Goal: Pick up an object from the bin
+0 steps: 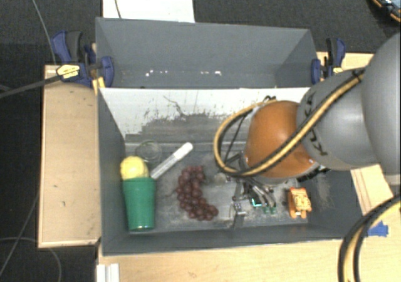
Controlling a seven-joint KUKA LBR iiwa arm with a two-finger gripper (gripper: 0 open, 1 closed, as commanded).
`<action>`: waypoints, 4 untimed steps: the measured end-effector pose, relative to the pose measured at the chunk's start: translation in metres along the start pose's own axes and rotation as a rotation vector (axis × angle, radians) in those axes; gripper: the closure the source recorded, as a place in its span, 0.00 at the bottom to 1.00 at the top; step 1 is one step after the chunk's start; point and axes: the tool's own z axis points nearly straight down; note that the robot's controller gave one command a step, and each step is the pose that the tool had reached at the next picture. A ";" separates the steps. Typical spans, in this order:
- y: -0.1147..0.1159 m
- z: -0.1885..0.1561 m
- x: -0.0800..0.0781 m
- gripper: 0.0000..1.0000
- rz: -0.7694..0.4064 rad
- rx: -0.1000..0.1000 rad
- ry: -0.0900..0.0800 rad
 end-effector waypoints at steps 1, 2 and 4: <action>0.002 -0.003 -0.001 0.00 -0.001 -0.001 -0.005; 0.016 0.004 -0.019 0.00 -0.458 0.001 -0.006; 0.055 0.001 -0.039 0.00 -0.142 -0.002 -0.007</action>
Offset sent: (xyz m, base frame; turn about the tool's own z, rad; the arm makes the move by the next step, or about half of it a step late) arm 0.0260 0.0258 -0.0097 -0.7130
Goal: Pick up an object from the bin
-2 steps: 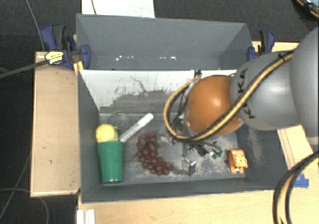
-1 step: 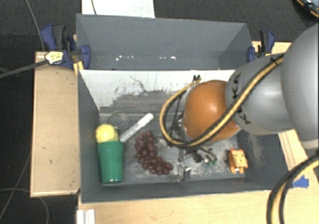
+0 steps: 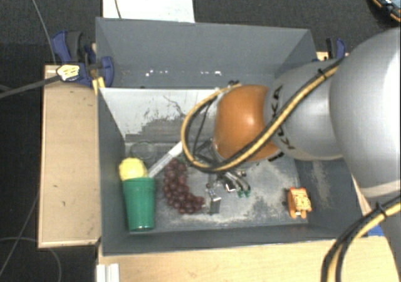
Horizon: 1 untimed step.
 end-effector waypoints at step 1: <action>-0.003 -0.050 0.042 0.00 -0.073 0.001 0.006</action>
Offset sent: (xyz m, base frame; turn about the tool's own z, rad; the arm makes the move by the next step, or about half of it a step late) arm 0.0085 0.0525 -0.0097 0.0801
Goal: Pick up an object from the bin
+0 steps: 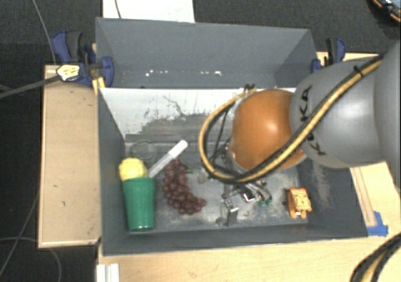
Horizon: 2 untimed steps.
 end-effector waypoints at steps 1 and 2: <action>0.049 0.057 -0.069 0.00 0.152 -0.003 -0.010; 0.030 0.048 -0.047 0.00 0.179 -0.002 -0.012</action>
Offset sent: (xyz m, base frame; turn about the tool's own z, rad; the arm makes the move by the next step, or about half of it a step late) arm 0.0187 0.0165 -0.0402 0.2064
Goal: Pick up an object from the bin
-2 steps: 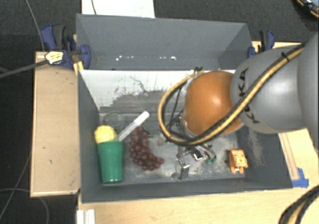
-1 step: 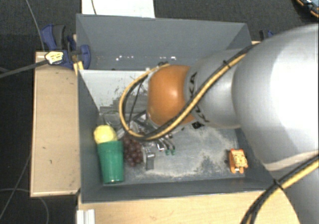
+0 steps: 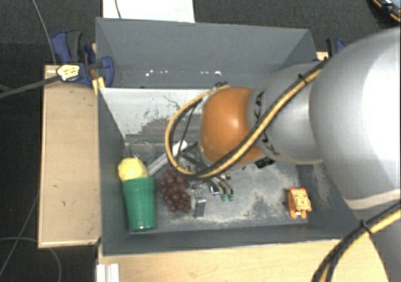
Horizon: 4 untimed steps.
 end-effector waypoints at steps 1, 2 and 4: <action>-0.032 -0.046 -0.026 0.00 -0.113 0.000 -0.008; 0.003 0.001 0.002 0.00 -0.001 0.000 0.008; 0.028 0.010 -0.016 0.00 -0.067 -0.002 -0.008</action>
Offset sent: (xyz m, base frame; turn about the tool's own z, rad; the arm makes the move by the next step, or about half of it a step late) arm -0.0024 0.0012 -0.0001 0.0013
